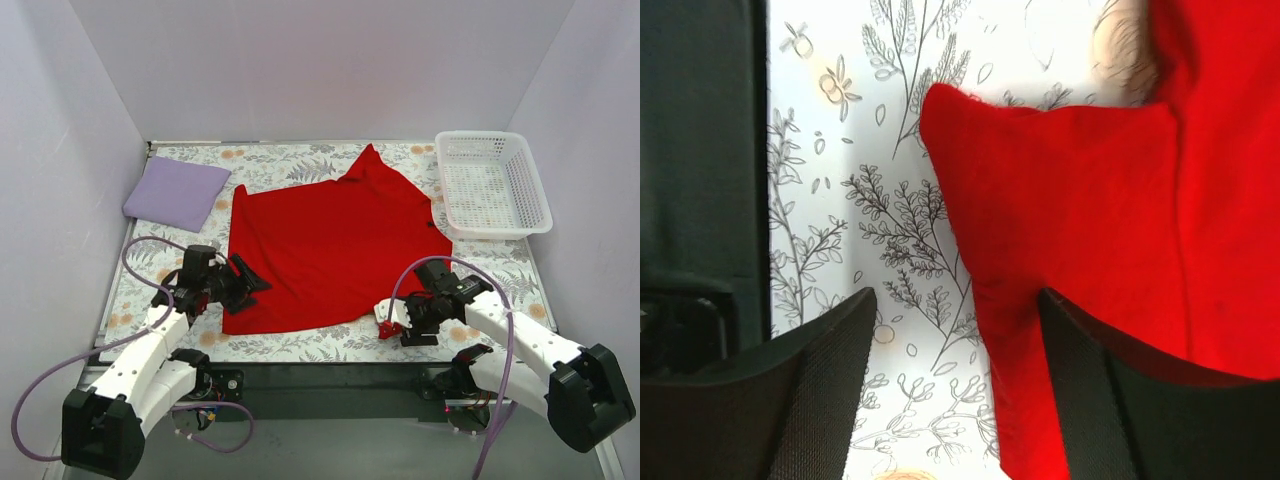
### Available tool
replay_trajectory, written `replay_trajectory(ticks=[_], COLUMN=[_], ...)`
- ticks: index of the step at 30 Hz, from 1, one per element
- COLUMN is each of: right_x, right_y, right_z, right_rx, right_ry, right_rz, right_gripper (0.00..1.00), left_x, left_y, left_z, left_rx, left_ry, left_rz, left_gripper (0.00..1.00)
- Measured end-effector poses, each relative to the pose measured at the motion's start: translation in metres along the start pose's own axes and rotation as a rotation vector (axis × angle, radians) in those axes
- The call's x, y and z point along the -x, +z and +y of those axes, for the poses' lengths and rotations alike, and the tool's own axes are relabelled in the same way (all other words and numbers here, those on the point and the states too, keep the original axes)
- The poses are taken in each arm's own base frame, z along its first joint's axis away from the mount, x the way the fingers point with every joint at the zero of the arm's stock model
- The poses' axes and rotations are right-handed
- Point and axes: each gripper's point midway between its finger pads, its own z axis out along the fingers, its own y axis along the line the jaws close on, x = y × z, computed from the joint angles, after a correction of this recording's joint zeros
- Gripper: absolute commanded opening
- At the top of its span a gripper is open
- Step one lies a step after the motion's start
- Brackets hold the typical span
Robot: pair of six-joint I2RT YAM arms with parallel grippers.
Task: Fold and stack the t-shirts
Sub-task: Flatten the tshirt out
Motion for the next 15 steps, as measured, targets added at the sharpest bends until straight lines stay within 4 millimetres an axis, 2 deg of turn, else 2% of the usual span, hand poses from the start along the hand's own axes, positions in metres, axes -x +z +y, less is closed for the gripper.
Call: replay_trajectory(ticks=[2,5,6,7,10,13,15], right_x=[-0.007,-0.004,-0.002,-0.002,-0.003,0.001,0.010], right_y=[0.008,0.010,0.011,0.011,0.010,-0.004,-0.019], right_z=[0.003,-0.003,-0.005,-0.006,-0.004,0.016,0.030], right_rx=[0.008,-0.011,-0.015,-0.017,-0.009,0.080,0.156], right_ry=[0.005,0.006,-0.002,-0.005,-0.032,-0.100,-0.136], right_rz=[0.032,0.040,0.041,0.045,0.061,0.068,0.055], right_gripper=[0.65,0.26,0.11,0.07,0.06,0.01,0.01], left_x=[-0.010,-0.014,-0.013,-0.012,-0.008,-0.001,0.006], left_y=[0.004,0.007,0.007,0.008,0.006,-0.002,-0.011], left_z=[0.007,0.014,0.017,0.019,0.023,0.015,0.001], left_rx=[0.050,0.096,0.111,0.124,0.144,0.109,0.059], left_ry=[-0.009,-0.019,-0.024,-0.028,-0.025,0.007,0.042], left_rz=[0.027,0.023,0.016,0.009,-0.021,-0.070,-0.114], left_gripper=[0.59,0.58,0.58,0.58,0.59,0.61,0.62])
